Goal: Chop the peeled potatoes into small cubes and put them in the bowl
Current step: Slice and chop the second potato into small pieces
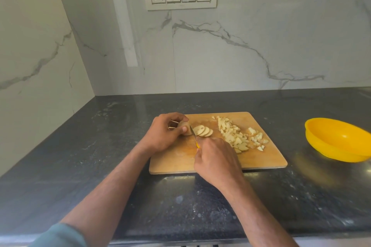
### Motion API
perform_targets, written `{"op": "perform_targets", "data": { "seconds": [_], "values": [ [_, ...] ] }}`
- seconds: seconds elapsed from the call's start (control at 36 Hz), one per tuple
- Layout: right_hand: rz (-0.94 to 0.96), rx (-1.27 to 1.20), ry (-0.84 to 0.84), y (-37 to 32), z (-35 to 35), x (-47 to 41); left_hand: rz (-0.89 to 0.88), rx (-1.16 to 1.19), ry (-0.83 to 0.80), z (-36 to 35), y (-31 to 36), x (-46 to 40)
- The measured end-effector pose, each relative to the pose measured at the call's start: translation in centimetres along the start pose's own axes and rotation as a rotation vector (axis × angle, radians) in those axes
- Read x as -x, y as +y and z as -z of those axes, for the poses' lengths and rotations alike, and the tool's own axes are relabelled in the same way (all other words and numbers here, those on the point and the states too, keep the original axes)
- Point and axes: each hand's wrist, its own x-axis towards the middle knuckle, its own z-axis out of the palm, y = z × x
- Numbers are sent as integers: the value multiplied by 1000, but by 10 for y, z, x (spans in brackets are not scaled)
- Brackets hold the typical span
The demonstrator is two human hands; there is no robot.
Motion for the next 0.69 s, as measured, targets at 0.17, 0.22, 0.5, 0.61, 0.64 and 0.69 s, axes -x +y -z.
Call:
{"op": "perform_targets", "data": {
  "seconds": [0.17, 0.22, 0.5, 0.61, 0.64, 0.69],
  "values": [
    [-13, -44, 13, -1, 0, 2, 2, -8, -54, 4, -2, 2],
    [-22, -62, 25, -1, 0, 2, -10, -20, -61, 3, -2, 2],
    [-39, -19, 25, -2, -1, 4, -3, -100, 13, -2, -1, 0],
    [-27, -24, 32, -1, -4, 3, 25, -128, 129, 2, -1, 1],
    [-19, -27, 34, -1, -4, 4, 35, -117, 152, 4, -3, 1],
    [-15, -41, 47, -1, -3, 4, 59, -107, 153, 9, -5, 1]
  ]
}}
